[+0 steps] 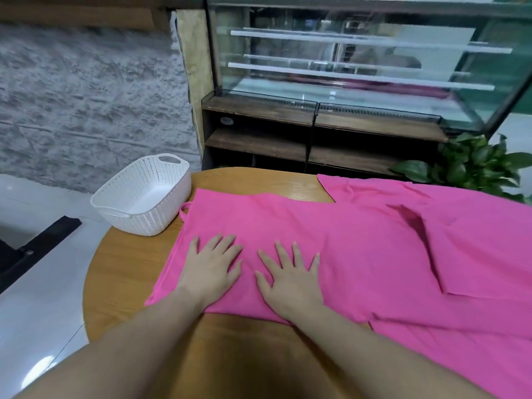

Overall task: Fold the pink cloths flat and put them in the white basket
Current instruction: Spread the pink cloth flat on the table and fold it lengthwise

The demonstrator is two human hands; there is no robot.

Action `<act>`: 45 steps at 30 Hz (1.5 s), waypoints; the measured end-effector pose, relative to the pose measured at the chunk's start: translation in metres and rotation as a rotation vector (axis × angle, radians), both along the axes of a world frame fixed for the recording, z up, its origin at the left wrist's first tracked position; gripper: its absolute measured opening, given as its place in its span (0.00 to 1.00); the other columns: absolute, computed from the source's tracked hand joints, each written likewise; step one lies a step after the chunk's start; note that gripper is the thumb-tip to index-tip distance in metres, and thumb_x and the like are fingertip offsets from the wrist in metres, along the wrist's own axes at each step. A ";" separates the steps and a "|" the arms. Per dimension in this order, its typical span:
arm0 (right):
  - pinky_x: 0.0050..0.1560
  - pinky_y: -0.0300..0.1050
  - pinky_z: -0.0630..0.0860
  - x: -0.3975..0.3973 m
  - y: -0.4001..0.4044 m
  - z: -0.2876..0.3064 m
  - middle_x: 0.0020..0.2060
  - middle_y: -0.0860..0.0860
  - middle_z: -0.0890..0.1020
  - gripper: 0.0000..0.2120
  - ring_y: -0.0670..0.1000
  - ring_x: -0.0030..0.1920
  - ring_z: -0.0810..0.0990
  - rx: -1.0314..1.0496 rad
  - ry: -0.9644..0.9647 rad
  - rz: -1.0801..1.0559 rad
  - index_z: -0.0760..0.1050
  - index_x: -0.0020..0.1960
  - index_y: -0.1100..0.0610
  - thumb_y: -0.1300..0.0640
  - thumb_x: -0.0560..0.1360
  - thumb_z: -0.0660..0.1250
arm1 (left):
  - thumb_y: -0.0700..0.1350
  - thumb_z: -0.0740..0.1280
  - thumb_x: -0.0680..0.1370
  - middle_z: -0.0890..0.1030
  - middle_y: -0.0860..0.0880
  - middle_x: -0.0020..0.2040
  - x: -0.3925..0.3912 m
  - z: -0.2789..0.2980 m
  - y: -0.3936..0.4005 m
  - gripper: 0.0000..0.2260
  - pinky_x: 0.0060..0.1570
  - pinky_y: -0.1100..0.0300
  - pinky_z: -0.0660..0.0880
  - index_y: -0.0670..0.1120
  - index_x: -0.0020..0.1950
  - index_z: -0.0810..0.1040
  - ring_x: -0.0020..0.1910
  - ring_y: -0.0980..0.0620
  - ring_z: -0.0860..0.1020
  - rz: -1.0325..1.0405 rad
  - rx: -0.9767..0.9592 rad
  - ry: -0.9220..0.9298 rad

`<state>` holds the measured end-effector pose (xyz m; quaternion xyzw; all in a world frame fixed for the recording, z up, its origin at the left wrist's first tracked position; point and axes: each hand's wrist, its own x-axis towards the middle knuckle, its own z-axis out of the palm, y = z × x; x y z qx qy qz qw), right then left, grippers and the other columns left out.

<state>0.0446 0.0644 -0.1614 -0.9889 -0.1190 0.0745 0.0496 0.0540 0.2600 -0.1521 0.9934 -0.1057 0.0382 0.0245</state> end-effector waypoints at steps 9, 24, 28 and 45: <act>0.75 0.38 0.47 0.007 -0.050 0.030 0.75 0.53 0.68 0.25 0.52 0.76 0.62 0.498 0.140 0.127 0.71 0.73 0.56 0.67 0.77 0.55 | 0.57 0.47 0.84 0.52 0.60 0.80 -0.037 0.005 -0.100 0.23 0.74 0.34 0.46 0.63 0.79 0.49 0.80 0.53 0.49 0.116 -0.231 0.203; 0.66 0.49 0.69 -0.020 -0.259 0.050 0.60 0.49 0.81 0.21 0.54 0.62 0.75 0.367 -0.218 -0.075 0.79 0.62 0.52 0.59 0.71 0.60 | 0.61 0.54 0.80 0.60 0.56 0.78 -0.028 0.017 -0.125 0.23 0.71 0.33 0.53 0.58 0.75 0.63 0.77 0.54 0.57 0.083 0.054 0.167; 0.60 0.53 0.72 -0.024 -0.315 0.049 0.54 0.48 0.82 0.20 0.55 0.57 0.76 0.396 -0.281 -0.174 0.79 0.56 0.51 0.57 0.67 0.58 | 0.55 0.59 0.79 0.66 0.55 0.72 -0.007 0.031 -0.172 0.19 0.70 0.37 0.59 0.56 0.70 0.69 0.72 0.54 0.65 -0.042 -0.037 0.099; 0.75 0.52 0.55 -0.031 -0.454 0.068 0.80 0.43 0.50 0.44 0.49 0.78 0.54 -0.062 0.012 0.029 0.47 0.77 0.34 0.61 0.69 0.58 | 0.42 0.58 0.80 0.48 0.55 0.81 0.041 0.042 -0.362 0.25 0.52 0.48 0.77 0.58 0.76 0.60 0.59 0.43 0.76 -0.574 -0.048 0.070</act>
